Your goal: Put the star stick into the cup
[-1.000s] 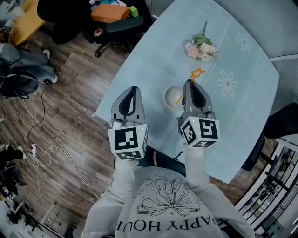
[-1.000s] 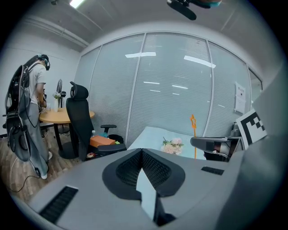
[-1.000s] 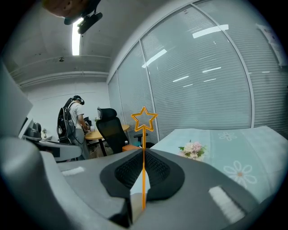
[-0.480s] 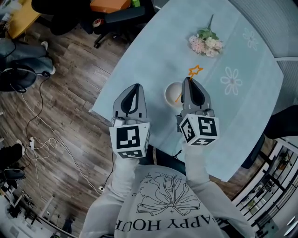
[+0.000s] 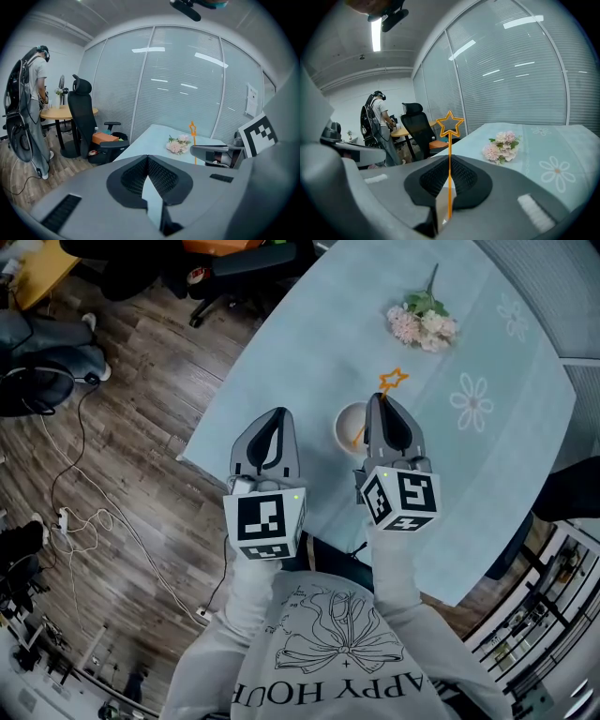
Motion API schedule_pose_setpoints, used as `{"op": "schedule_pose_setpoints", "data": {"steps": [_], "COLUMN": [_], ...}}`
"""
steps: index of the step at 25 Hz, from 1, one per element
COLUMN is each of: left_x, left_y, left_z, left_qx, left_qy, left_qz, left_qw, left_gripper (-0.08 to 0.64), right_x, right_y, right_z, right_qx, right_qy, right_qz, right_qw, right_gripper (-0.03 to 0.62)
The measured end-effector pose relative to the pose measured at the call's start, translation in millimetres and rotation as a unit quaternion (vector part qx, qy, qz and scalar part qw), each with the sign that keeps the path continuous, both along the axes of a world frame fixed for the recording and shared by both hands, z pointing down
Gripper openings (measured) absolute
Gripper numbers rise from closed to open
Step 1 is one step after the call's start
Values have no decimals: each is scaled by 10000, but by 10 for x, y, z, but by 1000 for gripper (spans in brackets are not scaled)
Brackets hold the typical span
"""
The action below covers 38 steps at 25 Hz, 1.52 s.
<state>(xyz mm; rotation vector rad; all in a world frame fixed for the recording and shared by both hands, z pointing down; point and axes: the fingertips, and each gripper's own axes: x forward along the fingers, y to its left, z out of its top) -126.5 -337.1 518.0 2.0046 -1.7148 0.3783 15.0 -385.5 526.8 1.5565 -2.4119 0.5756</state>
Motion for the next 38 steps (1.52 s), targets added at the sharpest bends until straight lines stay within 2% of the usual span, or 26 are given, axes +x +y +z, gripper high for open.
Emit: {"op": "schedule_pose_setpoints", "data": {"steps": [8, 27, 38], "left_x": [27, -33, -6], "left_y": [33, -4, 15], "left_z": [-2, 84, -268], "left_qx": [-27, -43, 297], "left_qy": [-17, -56, -85], "left_qz": [-51, -45, -32], "left_qw": [10000, 10000, 9995], "left_gripper": [6, 6, 6], "right_x": [22, -32, 2], "right_y": [-34, -175, -89], "right_z": [11, 179, -269], "right_qx": [36, -201, 202], "right_qy": [77, 81, -1], "right_qz": [-1, 58, 89], "right_qw": [10000, 9997, 9998], "right_gripper": [20, 43, 41]}}
